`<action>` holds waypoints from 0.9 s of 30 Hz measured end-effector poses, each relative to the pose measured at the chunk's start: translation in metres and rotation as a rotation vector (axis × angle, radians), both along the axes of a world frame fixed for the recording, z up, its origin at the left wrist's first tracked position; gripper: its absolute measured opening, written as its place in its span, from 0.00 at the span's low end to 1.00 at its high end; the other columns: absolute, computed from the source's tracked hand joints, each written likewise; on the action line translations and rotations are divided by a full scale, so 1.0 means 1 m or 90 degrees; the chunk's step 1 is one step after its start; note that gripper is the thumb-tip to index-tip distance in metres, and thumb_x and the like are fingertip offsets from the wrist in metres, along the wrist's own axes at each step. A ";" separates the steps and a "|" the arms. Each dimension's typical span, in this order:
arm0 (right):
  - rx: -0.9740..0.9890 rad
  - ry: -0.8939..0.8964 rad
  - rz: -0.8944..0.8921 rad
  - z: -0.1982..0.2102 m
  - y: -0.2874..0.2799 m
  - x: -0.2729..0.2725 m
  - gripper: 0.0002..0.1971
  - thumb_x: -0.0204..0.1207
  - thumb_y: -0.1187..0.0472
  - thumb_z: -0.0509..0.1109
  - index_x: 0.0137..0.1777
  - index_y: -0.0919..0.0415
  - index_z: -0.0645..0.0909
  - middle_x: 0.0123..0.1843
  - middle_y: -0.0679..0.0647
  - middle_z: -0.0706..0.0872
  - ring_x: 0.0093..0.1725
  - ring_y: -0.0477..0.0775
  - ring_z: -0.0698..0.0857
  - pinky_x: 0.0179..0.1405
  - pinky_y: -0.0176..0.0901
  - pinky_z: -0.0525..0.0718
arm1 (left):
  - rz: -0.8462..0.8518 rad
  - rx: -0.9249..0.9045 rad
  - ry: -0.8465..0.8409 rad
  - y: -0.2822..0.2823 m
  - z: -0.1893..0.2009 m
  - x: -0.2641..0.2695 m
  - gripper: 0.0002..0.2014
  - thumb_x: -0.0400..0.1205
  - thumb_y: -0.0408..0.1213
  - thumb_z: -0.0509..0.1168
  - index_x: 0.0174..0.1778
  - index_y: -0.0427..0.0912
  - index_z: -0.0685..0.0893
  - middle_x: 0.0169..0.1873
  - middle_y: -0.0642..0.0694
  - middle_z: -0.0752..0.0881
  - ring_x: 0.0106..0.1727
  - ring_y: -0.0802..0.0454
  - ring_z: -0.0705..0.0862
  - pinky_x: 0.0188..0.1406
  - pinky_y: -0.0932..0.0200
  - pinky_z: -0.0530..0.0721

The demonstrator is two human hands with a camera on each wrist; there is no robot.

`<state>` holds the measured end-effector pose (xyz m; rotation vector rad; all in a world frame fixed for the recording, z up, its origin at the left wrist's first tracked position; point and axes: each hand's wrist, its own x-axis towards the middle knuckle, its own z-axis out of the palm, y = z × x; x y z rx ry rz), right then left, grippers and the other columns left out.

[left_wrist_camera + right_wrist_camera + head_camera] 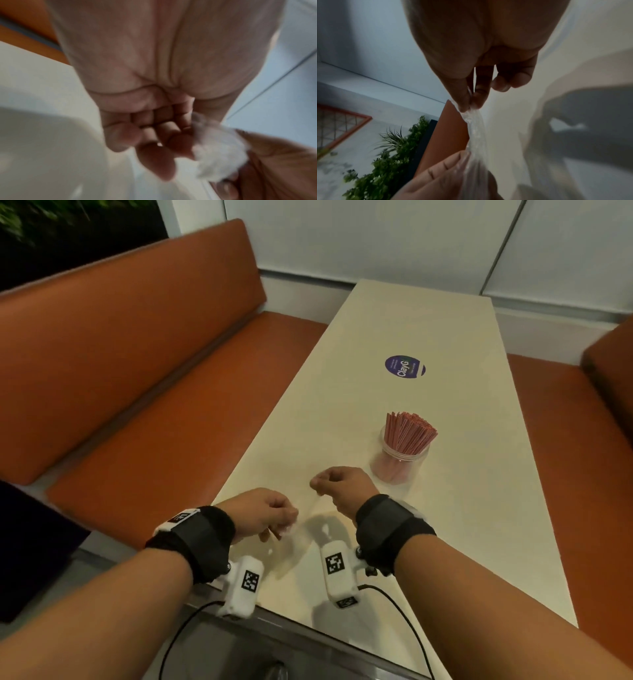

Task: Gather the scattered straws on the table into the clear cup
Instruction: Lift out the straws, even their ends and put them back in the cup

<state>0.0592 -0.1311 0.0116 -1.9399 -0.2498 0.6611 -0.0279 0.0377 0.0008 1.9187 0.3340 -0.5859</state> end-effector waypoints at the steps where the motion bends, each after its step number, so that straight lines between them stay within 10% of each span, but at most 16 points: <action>1: -0.025 -0.009 0.001 -0.004 0.010 -0.002 0.11 0.75 0.56 0.74 0.52 0.62 0.87 0.36 0.47 0.84 0.34 0.44 0.80 0.35 0.35 0.76 | 0.016 0.022 0.015 0.010 -0.002 -0.002 0.11 0.84 0.39 0.64 0.37 0.40 0.83 0.28 0.46 0.82 0.29 0.53 0.79 0.30 0.58 0.76; 5: -0.152 -0.186 0.011 -0.017 0.040 -0.009 0.16 0.72 0.50 0.75 0.56 0.54 0.80 0.47 0.48 0.81 0.45 0.51 0.81 0.43 0.40 0.76 | 0.011 0.196 0.113 0.053 -0.010 -0.013 0.13 0.83 0.45 0.64 0.36 0.43 0.83 0.24 0.48 0.83 0.25 0.51 0.75 0.27 0.60 0.74; 11: -0.439 -0.393 0.434 -0.036 0.072 -0.022 0.21 0.78 0.41 0.60 0.71 0.41 0.76 0.75 0.40 0.75 0.70 0.55 0.71 0.65 0.53 0.72 | -0.031 0.302 0.127 0.066 -0.012 -0.014 0.14 0.80 0.48 0.68 0.32 0.44 0.85 0.23 0.50 0.83 0.22 0.55 0.76 0.22 0.64 0.72; 27: -0.428 -0.416 0.407 -0.040 0.068 -0.022 0.20 0.77 0.43 0.61 0.69 0.41 0.78 0.73 0.41 0.76 0.70 0.53 0.71 0.65 0.51 0.72 | -0.092 0.355 0.154 0.090 -0.016 -0.032 0.16 0.72 0.55 0.74 0.30 0.47 0.84 0.29 0.52 0.85 0.32 0.54 0.80 0.35 0.58 0.80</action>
